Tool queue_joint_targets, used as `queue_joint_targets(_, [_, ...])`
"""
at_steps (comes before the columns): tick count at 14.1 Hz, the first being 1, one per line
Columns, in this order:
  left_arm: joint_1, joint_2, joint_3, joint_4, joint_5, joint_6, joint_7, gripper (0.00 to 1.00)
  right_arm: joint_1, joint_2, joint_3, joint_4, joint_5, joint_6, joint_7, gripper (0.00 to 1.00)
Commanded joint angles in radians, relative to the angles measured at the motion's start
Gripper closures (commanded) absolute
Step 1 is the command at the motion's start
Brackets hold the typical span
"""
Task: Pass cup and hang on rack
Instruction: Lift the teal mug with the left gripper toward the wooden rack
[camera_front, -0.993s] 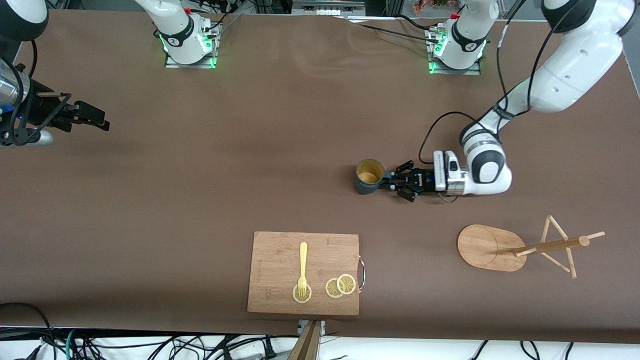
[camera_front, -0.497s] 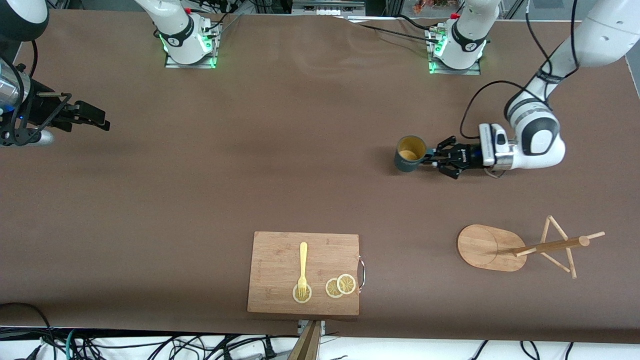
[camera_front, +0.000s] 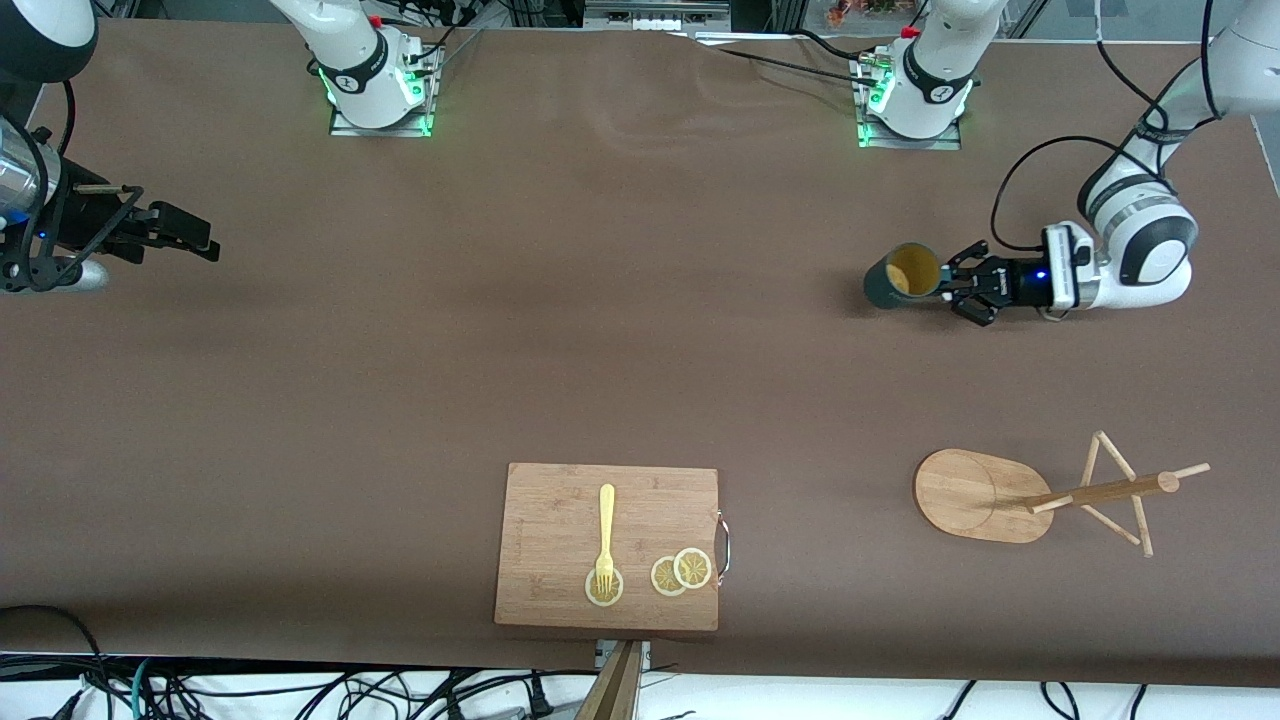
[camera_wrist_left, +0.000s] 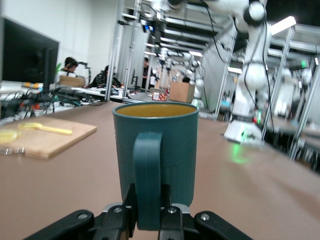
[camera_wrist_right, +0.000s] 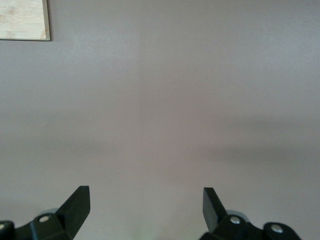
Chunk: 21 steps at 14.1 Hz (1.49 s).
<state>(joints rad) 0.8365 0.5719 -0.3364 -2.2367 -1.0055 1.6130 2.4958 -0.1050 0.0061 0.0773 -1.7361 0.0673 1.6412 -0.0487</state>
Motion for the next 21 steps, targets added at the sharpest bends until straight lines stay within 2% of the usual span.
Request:
queue_joint_targets(1, [0.009,0.012,0.078,0.032,0.015,-0.131,-0.197,1.00,-0.016,-0.015,0.013,-0.010,-0.006,-0.006,0.001,0.00])
queue_joint_targets(3, [0.016,0.011,0.103,0.066,-0.022,-0.189,-0.389,1.00,-0.018,-0.015,0.013,-0.011,-0.006,-0.006,0.000,0.00])
queue_joint_targets(6, [0.055,0.006,0.105,0.081,-0.106,-0.228,-0.654,1.00,-0.018,-0.018,0.013,-0.011,-0.007,-0.008,-0.002,0.00])
queue_joint_targets(8, [0.059,0.006,0.103,0.127,-0.151,-0.231,-0.797,1.00,-0.018,-0.018,0.010,-0.011,-0.009,-0.006,-0.002,0.00])
queue_joint_targets(11, [0.056,0.011,0.103,0.204,-0.209,-0.280,-1.149,1.00,-0.018,-0.021,0.004,-0.011,-0.011,-0.006,0.000,0.00])
queue_joint_targets(15, [0.036,0.019,0.103,0.250,-0.266,-0.278,-1.362,1.00,-0.019,-0.023,-0.002,-0.011,-0.012,-0.006,0.000,0.00])
queue_joint_targets(17, [0.026,0.028,0.102,0.253,-0.324,-0.277,-1.542,1.00,-0.019,-0.023,-0.013,-0.011,-0.012,-0.006,-0.002,0.00])
queue_joint_targets(19, [0.001,0.035,0.102,0.314,-0.344,-0.268,-1.681,1.00,-0.019,-0.023,-0.016,-0.011,-0.012,-0.008,-0.002,0.00])
queue_joint_targets(21, [-0.005,0.040,0.103,0.334,-0.399,-0.266,-1.834,1.00,-0.019,-0.023,-0.016,-0.011,-0.012,-0.021,0.001,0.00])
